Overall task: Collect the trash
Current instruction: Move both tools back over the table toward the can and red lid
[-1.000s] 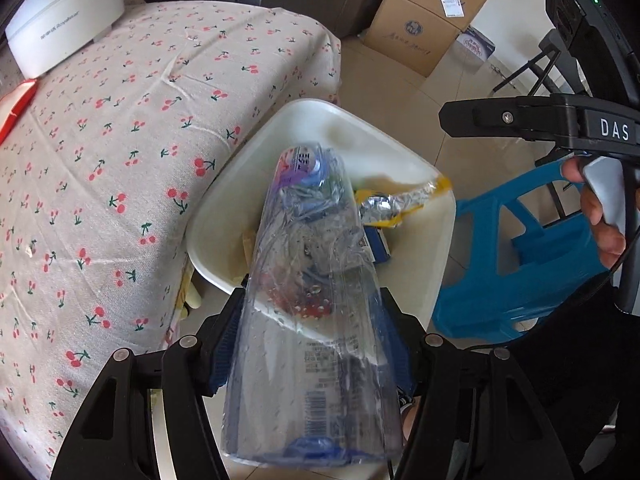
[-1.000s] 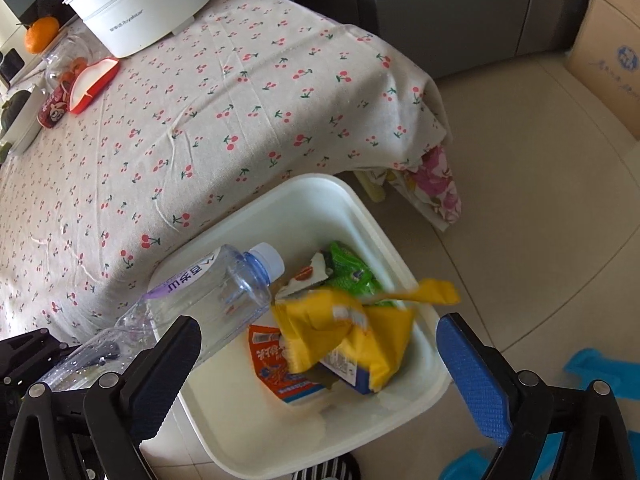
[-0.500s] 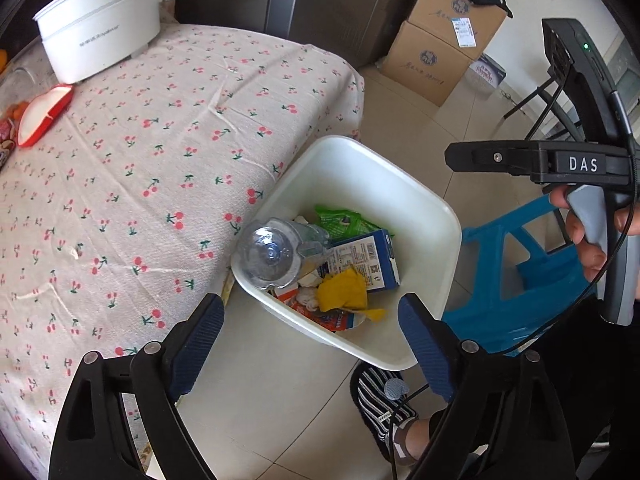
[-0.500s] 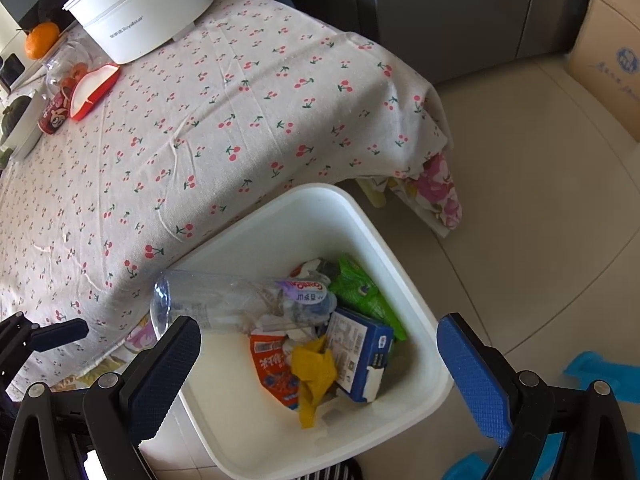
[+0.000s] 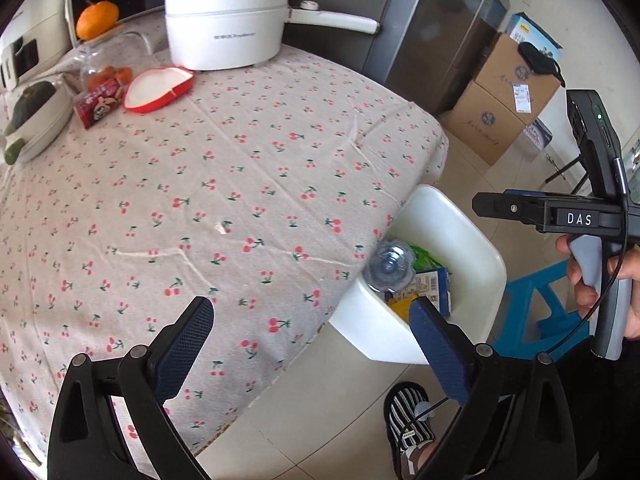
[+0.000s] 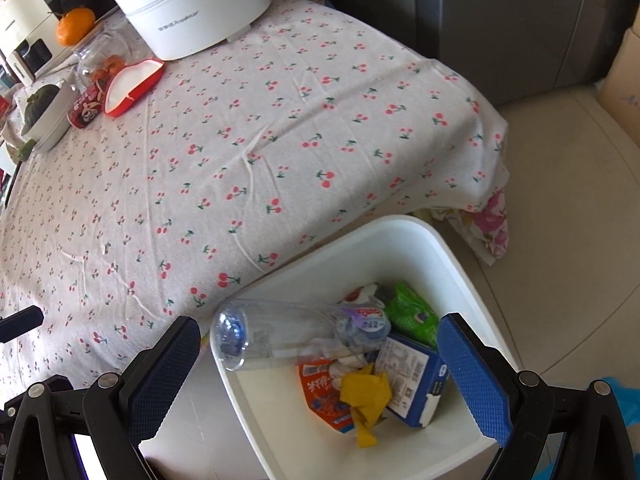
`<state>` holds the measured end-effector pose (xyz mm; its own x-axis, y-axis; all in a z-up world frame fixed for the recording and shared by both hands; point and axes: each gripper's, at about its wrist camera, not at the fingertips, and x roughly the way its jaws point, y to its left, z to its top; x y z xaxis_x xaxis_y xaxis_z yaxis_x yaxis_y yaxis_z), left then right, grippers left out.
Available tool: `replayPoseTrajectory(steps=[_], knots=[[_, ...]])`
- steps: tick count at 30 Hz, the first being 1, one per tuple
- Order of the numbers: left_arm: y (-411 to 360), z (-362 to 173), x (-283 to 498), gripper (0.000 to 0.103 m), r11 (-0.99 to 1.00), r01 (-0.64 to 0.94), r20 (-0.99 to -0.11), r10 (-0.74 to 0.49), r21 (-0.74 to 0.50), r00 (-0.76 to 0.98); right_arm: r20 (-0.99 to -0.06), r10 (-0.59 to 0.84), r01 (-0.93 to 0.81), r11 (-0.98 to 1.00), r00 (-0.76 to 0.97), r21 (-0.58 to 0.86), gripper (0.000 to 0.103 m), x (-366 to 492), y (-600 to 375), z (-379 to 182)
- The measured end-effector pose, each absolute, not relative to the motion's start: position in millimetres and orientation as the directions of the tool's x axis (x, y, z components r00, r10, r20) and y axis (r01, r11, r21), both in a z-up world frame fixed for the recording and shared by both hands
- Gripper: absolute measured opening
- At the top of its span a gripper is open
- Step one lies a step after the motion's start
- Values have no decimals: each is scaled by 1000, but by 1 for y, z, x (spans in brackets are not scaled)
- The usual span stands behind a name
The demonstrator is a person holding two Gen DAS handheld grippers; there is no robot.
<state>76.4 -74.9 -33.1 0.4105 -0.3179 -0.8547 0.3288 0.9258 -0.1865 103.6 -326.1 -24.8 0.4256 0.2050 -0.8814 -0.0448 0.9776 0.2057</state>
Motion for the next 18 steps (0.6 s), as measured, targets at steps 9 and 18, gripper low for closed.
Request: replayPoseTrajectory(steps=[9,18], knots=[[-3,-42,90,102,964,202,-841,-252,-174,478,-887,223,-126,974,406,187,98,129,-248,-37],[42,-46,111,103,987,112,-819,-155,-111,553,-876,229,-132,973,425,191,98,157,-188,-56]])
